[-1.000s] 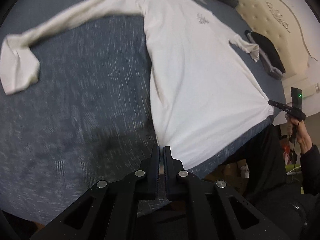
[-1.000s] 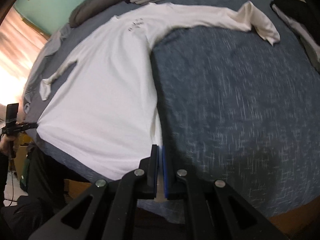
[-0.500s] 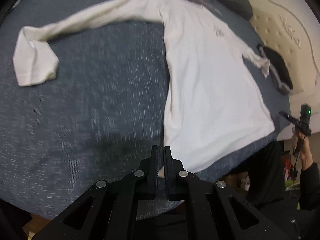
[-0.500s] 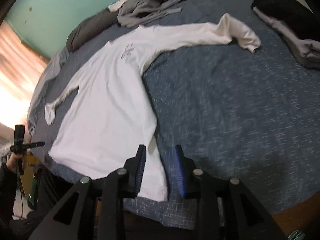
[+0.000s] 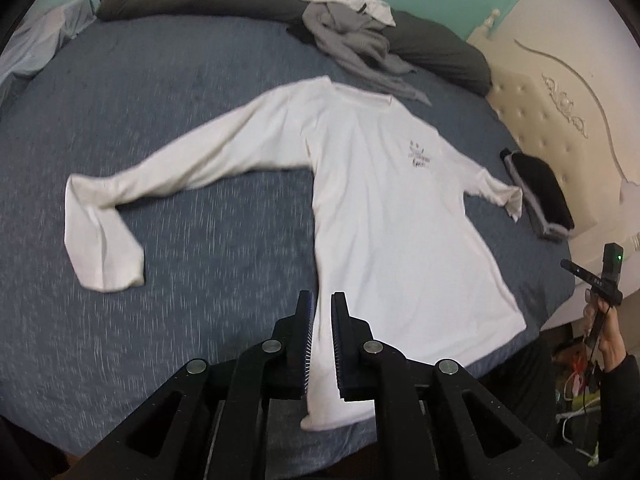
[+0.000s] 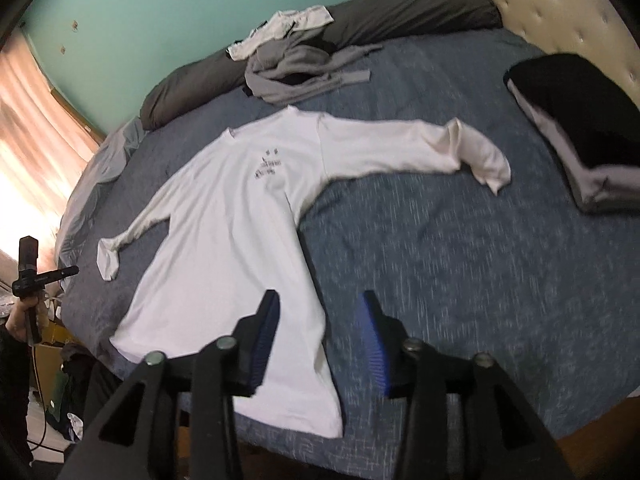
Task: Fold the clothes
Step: 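Open both grippers and move them over the shirt toward the collar, then grasp the collar edge with the left gripper while the right gripper grasps the collar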
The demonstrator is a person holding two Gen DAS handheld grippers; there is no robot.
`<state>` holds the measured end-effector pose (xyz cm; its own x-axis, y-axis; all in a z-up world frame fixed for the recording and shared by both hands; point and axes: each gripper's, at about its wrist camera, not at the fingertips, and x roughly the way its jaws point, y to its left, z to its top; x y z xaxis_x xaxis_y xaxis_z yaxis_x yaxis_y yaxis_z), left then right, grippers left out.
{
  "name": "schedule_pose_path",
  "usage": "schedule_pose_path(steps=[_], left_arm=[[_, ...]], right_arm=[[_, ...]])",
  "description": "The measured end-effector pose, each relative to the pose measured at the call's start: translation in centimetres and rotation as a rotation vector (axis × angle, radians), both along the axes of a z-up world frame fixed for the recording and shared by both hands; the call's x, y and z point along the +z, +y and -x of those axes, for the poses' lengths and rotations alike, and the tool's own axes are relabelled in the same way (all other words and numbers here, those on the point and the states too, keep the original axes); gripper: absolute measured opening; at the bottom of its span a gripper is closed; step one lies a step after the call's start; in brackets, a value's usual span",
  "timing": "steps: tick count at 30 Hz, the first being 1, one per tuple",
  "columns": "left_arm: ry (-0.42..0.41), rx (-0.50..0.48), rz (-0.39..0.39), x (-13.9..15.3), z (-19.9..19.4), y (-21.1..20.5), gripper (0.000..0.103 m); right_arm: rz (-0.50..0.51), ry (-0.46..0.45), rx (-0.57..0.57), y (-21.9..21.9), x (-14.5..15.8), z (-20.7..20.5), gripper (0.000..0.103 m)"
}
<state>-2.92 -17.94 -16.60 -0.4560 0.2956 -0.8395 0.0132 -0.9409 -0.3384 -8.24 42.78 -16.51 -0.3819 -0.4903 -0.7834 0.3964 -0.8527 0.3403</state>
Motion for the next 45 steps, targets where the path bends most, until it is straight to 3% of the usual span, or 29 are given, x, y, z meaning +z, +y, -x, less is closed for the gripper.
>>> schedule_pose_path(steps=[8,16,25,27,39,40,42,45], left_arm=[[0.046,0.024,0.028,2.7,3.7,1.6,0.019],[0.06,0.026,0.056,2.6,9.8,2.2,0.031],[0.043,0.001,0.071,-0.8,21.2,2.4,0.034],[0.03,-0.006,0.075,-2.0,24.1,2.4,0.039],[-0.009,-0.016,0.083,-9.2,38.8,2.3,0.043],[-0.009,-0.017,0.091,-9.8,39.7,2.4,0.044],[-0.007,-0.016,0.105,-10.7,41.3,2.6,0.058],[-0.019,-0.022,0.111,-12.2,43.5,2.8,0.058]], right_arm=[[0.034,0.02,-0.007,-2.3,1.6,3.2,0.043],[0.034,0.003,0.039,-6.6,-0.1,9.0,0.049],[0.004,0.012,0.088,-13.8,-2.6,18.4,0.051],[-0.01,0.025,0.112,-15.9,-3.2,20.8,0.051],[-0.118,0.064,0.254,-27.1,-8.1,32.8,0.053],[-0.121,0.061,0.253,-27.6,-8.6,33.6,0.054],[-0.121,0.055,0.248,-28.5,-9.7,35.0,0.057],[-0.14,0.059,0.241,-29.8,-11.1,36.9,0.058]])
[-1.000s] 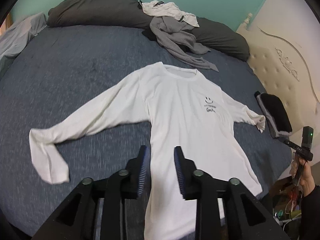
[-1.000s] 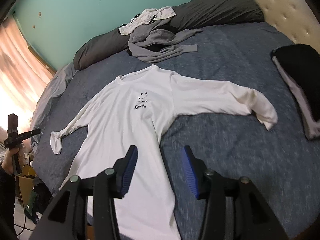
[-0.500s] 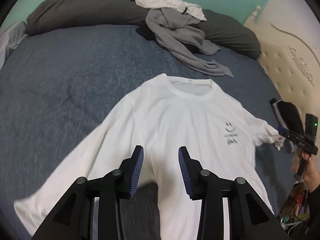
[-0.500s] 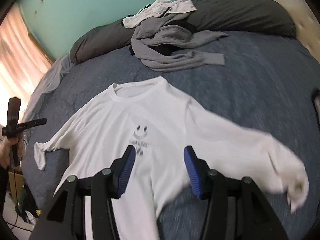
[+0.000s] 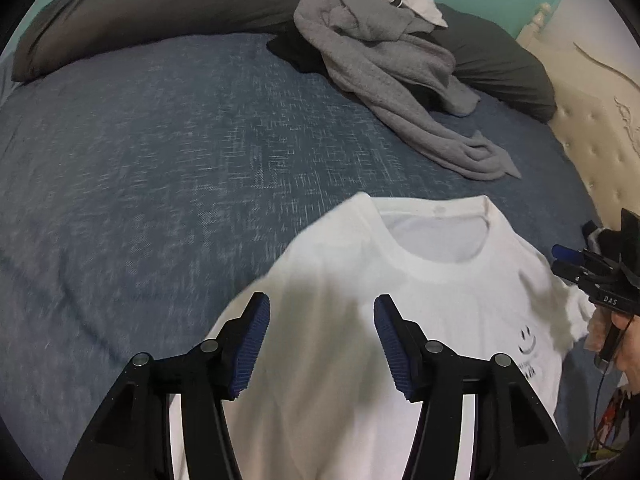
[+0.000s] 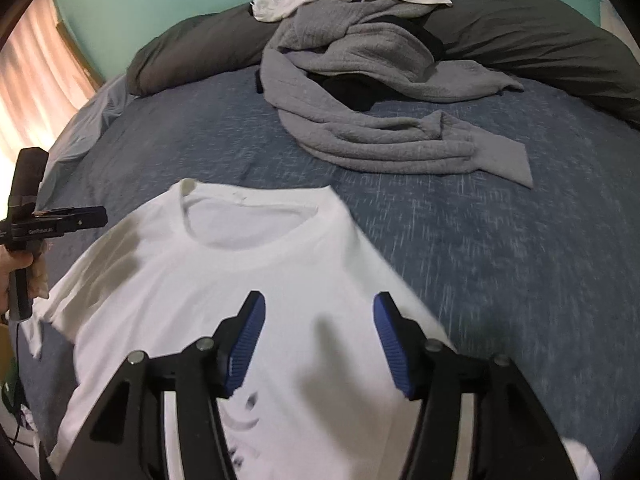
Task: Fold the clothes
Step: 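Grasp the collar edge with the left gripper while the right gripper grasps the collar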
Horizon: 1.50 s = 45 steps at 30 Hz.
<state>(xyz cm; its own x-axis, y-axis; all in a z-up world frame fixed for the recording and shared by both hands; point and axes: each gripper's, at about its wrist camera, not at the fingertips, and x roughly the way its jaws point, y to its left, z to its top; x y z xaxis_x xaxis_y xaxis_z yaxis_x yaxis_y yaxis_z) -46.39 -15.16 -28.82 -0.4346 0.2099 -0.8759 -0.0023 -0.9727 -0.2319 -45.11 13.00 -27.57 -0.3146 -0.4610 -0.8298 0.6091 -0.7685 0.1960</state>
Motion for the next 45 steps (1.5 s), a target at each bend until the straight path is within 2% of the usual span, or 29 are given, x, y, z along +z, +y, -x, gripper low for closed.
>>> schedule_pose_path(steps=[8,14,16,17,18,19,21,23,26,33,42,45], left_arm=[[-0.001,-0.037,0.018,-3.3,4.7,0.0,0.058],[0.027,-0.082,0.009,-4.7,6.1,0.1,0.058],[0.037,-0.098,-0.009,-4.9,6.1,0.2,0.057],[0.042,-0.116,-0.01,-4.9,6.0,0.5,0.057],[0.047,-0.133,-0.007,-5.0,6.0,0.7,0.047],[0.051,-0.153,-0.011,-5.1,5.9,1.0,0.04],[0.056,-0.179,0.007,-5.2,5.4,1.7,0.023],[0.058,-0.209,0.024,-5.3,5.1,2.5,0.009],[0.079,-0.217,0.068,-4.7,4.7,3.3,0.005],[0.14,-0.184,0.18,-1.4,5.7,3.4,0.005],[0.171,-0.127,0.232,1.3,9.3,3.1,0.005],[0.173,-0.111,0.243,1.6,11.0,3.0,0.005]], right_arm=[[-0.063,0.017,0.046,-3.7,-2.5,4.9,0.058],[-0.108,0.035,0.105,-5.6,-4.8,6.0,0.058],[-0.123,0.06,0.129,-5.9,-5.3,5.7,0.054],[-0.115,0.068,0.136,-5.9,-5.3,5.6,0.044],[-0.108,0.077,0.141,-5.9,-5.4,5.4,0.036],[-0.108,0.084,0.147,-5.9,-5.4,5.2,0.031],[-0.119,0.099,0.16,-6.2,-5.5,4.7,0.014],[-0.136,0.121,0.171,-6.4,-5.5,4.1,0.008],[-0.146,0.158,0.167,-6.4,-4.8,3.6,0.006],[-0.133,0.257,0.122,-6.4,-1.2,4.3,0.005],[-0.151,0.343,0.064,-8.1,2.2,7.7,0.005],[-0.164,0.346,0.053,-8.6,2.7,9.3,0.005]])
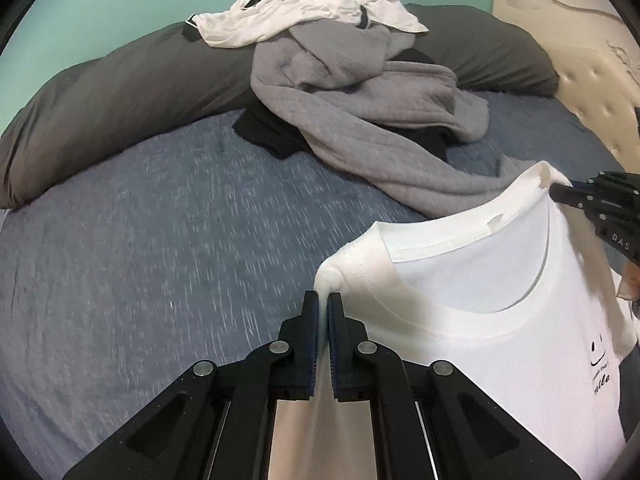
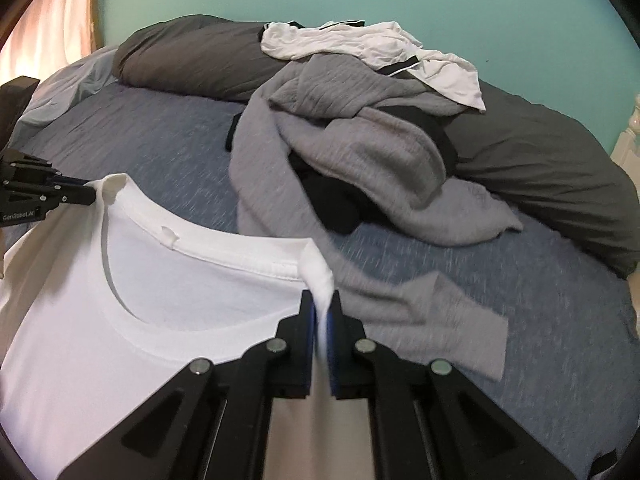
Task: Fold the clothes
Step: 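Grasp the collar edge with the left gripper while the right gripper grasps the collar, then pull the collar taut, lower it onto the bed and open both grippers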
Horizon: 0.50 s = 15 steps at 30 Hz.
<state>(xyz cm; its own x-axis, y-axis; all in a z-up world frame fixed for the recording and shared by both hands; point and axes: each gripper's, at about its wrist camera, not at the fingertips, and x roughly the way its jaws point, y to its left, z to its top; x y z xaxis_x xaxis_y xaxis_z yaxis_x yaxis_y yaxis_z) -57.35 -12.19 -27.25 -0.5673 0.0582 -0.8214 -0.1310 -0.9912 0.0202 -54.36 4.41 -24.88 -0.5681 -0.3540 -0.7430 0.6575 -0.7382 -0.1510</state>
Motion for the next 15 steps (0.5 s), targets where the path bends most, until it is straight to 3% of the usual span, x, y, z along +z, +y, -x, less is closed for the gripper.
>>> schedule_pose_path(steps=[12,15], left_arm=[[-0.089,0.051,0.032,-6.2,2.9,0.9,0.005],[-0.102,0.072,-0.009,-6.9,2.7,0.4,0.007]], right_arm=[[-0.018,-0.117,-0.056,-0.8,-5.8,2.9,0.005],[0.028,-0.149,-0.062,-0.3,-5.8,3.1,0.009]])
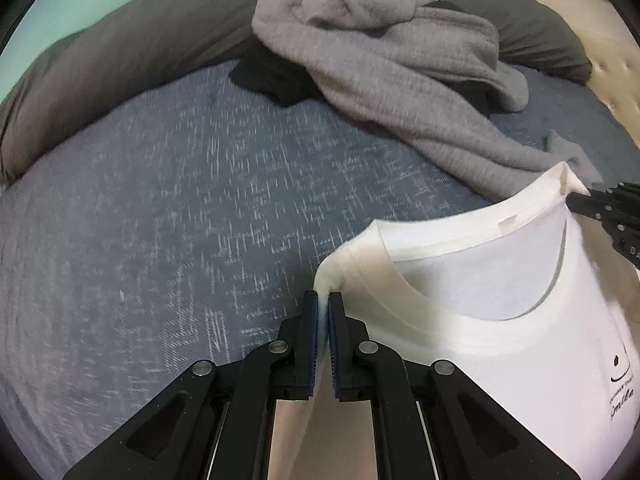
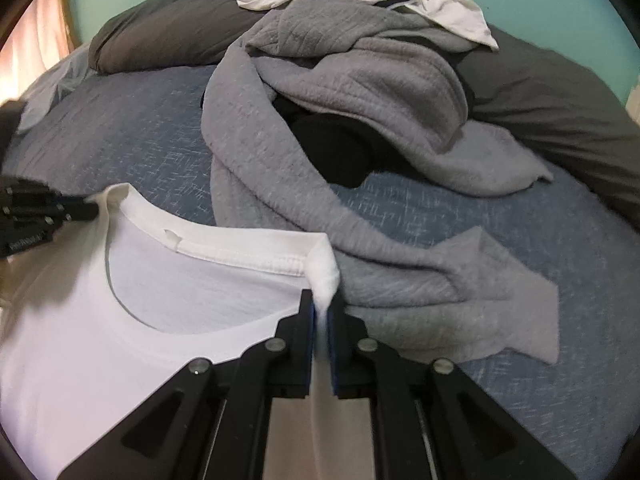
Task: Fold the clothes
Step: 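Pull the collar taut, lower it onto the bed and open both grippers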
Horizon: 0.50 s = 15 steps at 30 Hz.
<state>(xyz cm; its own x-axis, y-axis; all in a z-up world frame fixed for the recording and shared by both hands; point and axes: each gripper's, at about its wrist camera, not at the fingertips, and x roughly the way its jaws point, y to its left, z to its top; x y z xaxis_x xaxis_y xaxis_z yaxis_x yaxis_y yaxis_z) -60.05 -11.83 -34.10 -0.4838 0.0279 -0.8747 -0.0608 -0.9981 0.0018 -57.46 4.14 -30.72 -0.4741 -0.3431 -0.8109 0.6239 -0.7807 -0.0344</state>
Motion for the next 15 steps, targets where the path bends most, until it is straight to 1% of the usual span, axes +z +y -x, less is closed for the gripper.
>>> schedule_pose_path(steps=[1,2,3,4,5,6,8,11,13,15], left_arm=[[0.003,0.006,-0.027,0.2,-0.1,-0.3,0.007],[0.007,0.011,-0.054,0.4,-0.2,-0.7,0.008],[0.014,0.019,-0.072,0.9,-0.4,-1.1,0.01],[0.022,0.027,-0.088,1.4,-0.6,-1.4,0.011],[0.057,0.075,-0.098,2.1,-1.1,-2.0,0.012],[0.082,0.1,-0.105,2.8,-1.8,-2.5,0.012],[0.109,0.118,-0.122,4.2,-3.3,-3.5,0.012],[0.127,0.138,-0.16,5.4,-5.9,-4.9,0.013],[0.12,0.147,-0.179,5.8,-7.9,-5.4,0.013],[0.12,0.139,-0.194,6.1,-10.9,-5.4,0.013]], right_arm=[[0.025,-0.01,-0.007,0.3,0.2,0.1,0.012],[0.055,-0.019,-0.016,0.8,0.6,0.2,0.027],[0.092,-0.026,-0.028,1.4,1.0,0.2,0.046],[0.136,-0.03,-0.042,2.1,1.7,0.2,0.053],[0.177,-0.03,-0.054,2.9,2.3,0.2,0.059],[0.208,-0.024,-0.068,3.8,3.0,0.1,0.059],[0.25,-0.011,-0.107,5.7,4.3,-0.1,0.059],[0.27,-0.018,-0.149,8.7,5.5,-1.0,0.059],[0.265,-0.016,-0.165,10.9,6.1,-2.1,0.059],[0.264,-0.025,-0.168,13.1,6.5,-3.5,0.059]])
